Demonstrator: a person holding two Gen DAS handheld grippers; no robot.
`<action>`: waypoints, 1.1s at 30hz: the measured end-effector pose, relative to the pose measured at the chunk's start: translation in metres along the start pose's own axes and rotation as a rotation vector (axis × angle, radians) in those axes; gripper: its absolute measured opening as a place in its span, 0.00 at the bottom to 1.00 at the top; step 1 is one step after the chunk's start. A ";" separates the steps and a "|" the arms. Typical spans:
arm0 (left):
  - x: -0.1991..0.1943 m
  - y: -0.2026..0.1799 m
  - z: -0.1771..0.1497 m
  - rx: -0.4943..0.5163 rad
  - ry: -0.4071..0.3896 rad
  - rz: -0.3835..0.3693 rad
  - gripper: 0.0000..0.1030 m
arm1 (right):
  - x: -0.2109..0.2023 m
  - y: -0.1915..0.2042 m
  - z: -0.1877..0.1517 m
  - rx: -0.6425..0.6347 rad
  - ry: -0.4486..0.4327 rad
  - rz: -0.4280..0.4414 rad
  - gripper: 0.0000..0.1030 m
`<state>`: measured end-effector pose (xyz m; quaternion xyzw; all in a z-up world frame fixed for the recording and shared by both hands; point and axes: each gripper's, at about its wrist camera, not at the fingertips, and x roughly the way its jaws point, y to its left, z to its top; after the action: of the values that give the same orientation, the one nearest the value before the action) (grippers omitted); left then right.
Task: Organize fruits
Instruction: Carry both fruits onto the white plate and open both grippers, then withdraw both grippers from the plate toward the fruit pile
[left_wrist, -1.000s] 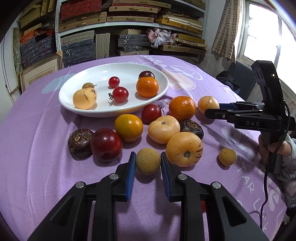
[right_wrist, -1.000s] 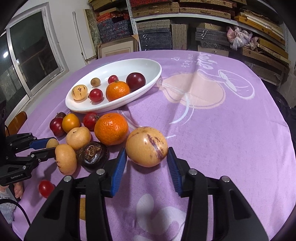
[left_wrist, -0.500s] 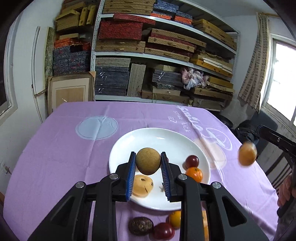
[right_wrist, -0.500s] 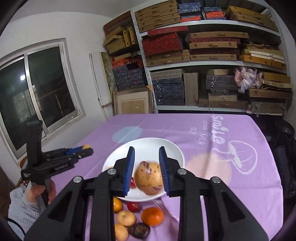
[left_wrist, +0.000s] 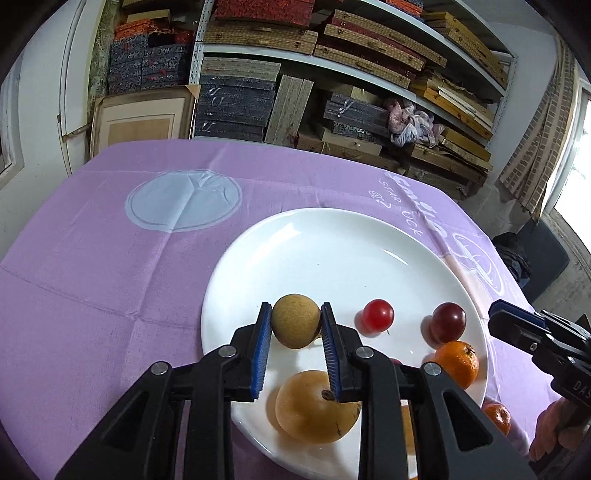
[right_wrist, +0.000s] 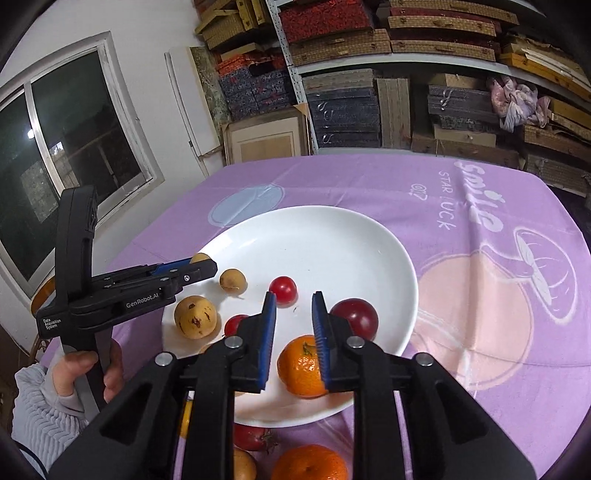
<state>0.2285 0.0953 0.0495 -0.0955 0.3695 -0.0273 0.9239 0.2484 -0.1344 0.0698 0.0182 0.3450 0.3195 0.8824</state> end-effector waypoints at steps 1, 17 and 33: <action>0.001 0.000 0.000 0.003 0.004 0.003 0.26 | 0.000 0.002 0.000 -0.002 0.000 0.006 0.20; -0.084 0.000 0.008 -0.063 -0.183 0.030 0.93 | -0.089 0.020 0.013 0.009 -0.231 0.046 0.89; -0.137 -0.031 -0.149 0.098 -0.054 0.032 0.97 | -0.171 0.045 -0.150 -0.205 -0.163 0.007 0.96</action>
<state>0.0269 0.0582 0.0425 -0.0447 0.3443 -0.0280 0.9374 0.0353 -0.2257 0.0695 -0.0451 0.2377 0.3535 0.9036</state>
